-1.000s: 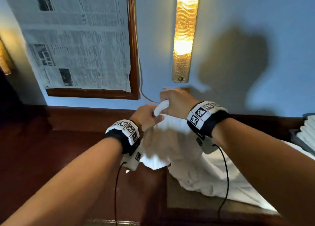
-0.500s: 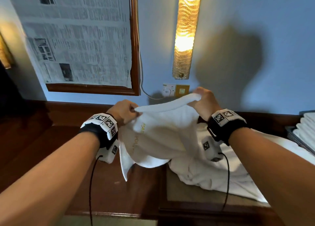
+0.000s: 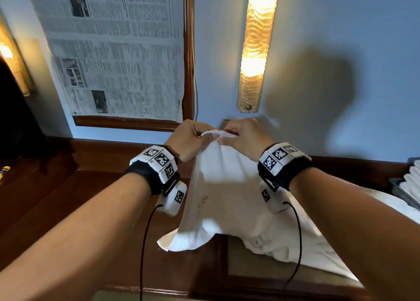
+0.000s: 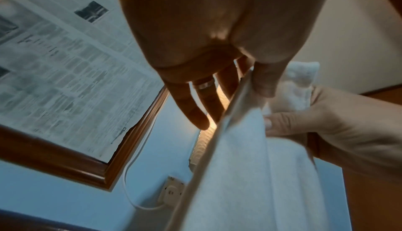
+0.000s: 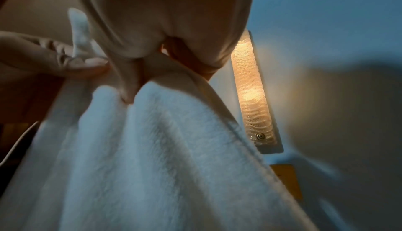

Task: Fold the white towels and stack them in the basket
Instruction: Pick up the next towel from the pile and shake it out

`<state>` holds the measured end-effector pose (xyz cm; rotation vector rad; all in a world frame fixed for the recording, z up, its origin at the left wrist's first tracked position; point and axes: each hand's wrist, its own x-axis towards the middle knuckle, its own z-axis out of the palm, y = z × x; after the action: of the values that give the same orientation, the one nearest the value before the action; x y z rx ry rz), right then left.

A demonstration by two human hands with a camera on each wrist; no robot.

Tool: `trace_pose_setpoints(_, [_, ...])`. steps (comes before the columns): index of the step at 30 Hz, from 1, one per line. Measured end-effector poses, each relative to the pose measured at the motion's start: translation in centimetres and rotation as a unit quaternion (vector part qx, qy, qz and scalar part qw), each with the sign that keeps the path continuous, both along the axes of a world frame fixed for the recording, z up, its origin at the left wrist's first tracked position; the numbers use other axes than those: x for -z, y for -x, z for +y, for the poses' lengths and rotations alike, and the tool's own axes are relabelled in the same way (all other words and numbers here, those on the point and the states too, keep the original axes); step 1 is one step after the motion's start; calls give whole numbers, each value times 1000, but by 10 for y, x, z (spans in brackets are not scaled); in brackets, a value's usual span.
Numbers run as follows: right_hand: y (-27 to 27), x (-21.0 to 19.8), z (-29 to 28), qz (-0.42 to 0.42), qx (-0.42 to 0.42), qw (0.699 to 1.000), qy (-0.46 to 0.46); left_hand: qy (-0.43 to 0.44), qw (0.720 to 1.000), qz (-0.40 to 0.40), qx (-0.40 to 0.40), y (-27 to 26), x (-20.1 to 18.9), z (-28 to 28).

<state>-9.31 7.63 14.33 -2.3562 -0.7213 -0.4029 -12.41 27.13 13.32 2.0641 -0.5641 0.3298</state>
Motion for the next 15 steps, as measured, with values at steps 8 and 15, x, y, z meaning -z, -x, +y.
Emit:
trace_pose_setpoints(8, [-13, 89, -70, 150, 171, 958, 173, -2, 992, -77, -104, 9, -23, 39])
trace_pose_setpoints(15, [-16, 64, -79, 3, 236, 971, -34, -45, 994, 8, -97, -2, 2, 67])
